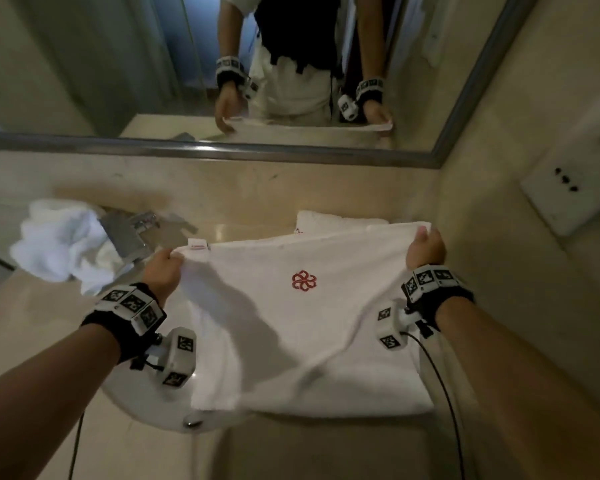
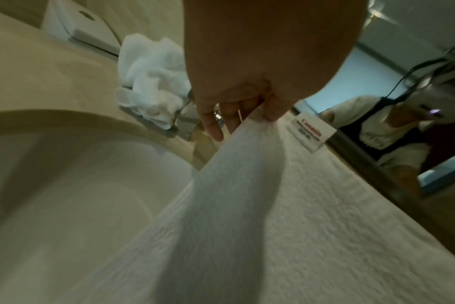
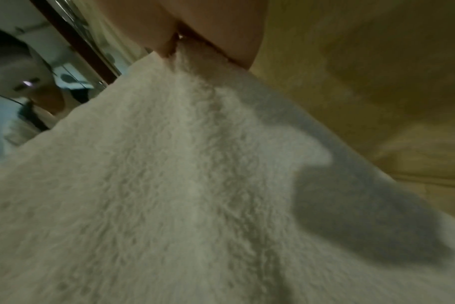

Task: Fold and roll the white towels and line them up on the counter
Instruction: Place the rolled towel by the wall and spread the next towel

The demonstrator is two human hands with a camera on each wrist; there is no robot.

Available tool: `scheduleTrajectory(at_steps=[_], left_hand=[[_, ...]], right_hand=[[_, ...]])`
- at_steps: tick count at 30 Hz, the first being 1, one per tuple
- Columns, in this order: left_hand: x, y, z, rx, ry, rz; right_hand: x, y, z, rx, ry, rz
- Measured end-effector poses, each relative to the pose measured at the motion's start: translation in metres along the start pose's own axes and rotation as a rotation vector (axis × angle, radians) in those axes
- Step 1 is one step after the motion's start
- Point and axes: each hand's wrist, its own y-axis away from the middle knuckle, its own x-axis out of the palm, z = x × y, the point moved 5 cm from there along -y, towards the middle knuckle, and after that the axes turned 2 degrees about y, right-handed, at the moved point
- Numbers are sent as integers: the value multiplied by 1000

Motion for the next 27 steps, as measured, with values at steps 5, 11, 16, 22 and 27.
scheduleTrajectory(at_steps=[5, 11, 16, 22, 27], left_hand=[[-48, 50, -53, 174, 81, -102], [-109, 110, -95, 295, 254, -111], [-155, 150, -118, 472, 311, -179], [-178, 196, -130, 624, 333, -306], [-164, 204, -122, 503, 189, -273]], right_hand=[[-62, 44, 43, -112, -120, -84], [-136, 110, 81, -223, -178, -258], [-193, 171, 100, -272, -245, -346], [-250, 225, 102, -327, -312, -508], [-269, 237, 86, -360, -231, -572]])
